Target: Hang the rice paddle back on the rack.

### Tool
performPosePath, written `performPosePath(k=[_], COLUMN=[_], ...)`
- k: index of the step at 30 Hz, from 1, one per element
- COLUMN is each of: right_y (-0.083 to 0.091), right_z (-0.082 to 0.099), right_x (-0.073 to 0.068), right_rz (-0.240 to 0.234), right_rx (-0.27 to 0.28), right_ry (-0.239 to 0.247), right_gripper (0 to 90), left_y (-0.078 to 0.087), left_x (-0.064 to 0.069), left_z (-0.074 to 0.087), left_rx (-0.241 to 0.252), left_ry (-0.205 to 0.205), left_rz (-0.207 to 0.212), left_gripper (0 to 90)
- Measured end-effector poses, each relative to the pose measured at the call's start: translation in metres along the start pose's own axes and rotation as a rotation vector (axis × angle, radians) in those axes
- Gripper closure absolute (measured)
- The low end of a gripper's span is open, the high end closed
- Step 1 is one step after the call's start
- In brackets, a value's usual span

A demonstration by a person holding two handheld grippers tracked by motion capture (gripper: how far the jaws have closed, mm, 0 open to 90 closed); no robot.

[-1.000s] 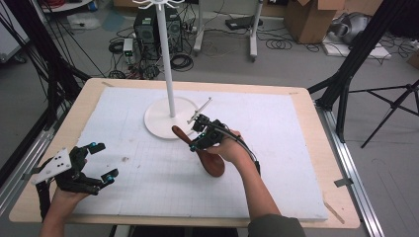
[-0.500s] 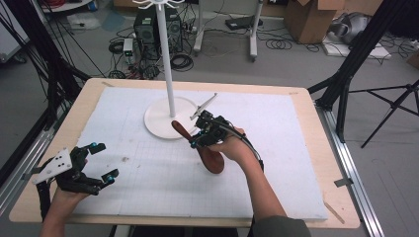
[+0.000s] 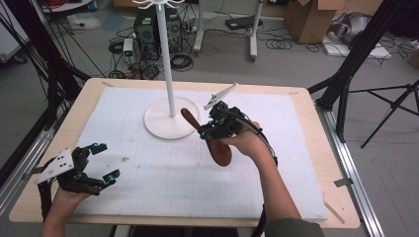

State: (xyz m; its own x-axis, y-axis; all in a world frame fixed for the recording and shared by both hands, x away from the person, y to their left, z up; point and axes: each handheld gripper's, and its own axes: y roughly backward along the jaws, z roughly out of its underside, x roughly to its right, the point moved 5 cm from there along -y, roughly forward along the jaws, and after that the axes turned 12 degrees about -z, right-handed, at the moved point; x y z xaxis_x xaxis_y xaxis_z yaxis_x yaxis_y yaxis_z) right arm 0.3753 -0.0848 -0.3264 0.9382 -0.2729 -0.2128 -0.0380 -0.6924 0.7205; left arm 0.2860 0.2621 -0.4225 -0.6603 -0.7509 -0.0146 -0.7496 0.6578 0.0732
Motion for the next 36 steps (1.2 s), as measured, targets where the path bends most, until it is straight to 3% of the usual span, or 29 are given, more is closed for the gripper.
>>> performPosePath(k=[15,24,36], right_y=[0.055,0.075,0.1], right_z=[-0.029,-0.046,-0.069], right_x=[0.002,0.003,0.014], right_rz=[0.069,0.081,0.11], right_rx=[0.103,0.157,0.18], right_ry=[0.03,0.05,0.051], right_gripper=[79.4,79.4,79.3], left_y=[-0.003,-0.005,-0.005], left_x=[0.003,0.004,0.003], left_z=[0.001,0.002,0.003], left_rx=[-0.004,-0.013,-0.022], left_ry=[-0.013,-0.018,-0.017], left_rz=[0.01,0.014,0.012], left_gripper=[1.7,1.7,1.8])
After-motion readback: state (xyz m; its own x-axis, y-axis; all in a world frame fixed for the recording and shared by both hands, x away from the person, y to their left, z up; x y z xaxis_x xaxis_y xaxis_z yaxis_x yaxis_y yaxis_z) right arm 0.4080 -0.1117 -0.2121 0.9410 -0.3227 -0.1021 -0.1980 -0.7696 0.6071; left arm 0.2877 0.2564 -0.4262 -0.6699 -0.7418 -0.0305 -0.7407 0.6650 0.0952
